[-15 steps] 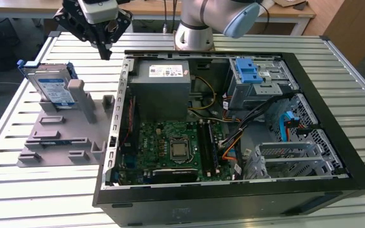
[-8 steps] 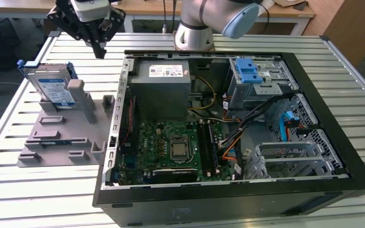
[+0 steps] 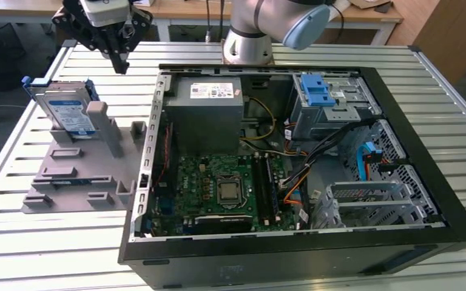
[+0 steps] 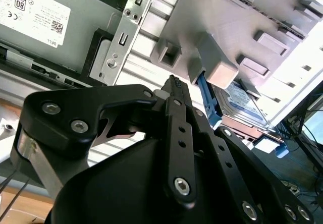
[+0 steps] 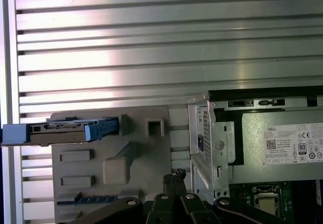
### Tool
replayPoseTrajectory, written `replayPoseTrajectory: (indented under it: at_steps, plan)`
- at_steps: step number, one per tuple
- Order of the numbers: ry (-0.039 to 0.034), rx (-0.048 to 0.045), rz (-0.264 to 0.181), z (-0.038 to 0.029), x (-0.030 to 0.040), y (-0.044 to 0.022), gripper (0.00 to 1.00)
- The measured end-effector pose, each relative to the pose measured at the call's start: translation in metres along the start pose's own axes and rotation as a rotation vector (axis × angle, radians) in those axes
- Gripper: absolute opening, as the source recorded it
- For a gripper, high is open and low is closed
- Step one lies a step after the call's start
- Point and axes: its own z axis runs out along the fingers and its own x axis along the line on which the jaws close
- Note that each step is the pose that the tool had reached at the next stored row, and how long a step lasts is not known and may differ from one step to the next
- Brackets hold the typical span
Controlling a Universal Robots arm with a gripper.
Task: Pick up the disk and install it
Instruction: 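Reach for the disk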
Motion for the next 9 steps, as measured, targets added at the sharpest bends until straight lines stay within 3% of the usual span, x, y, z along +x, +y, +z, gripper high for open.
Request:
replayPoseTrajectory:
  at_steps: [9]
  plan:
    - [-0.0001,0.0000,0.000,0.0000,0.0050,0.0005,0.11]
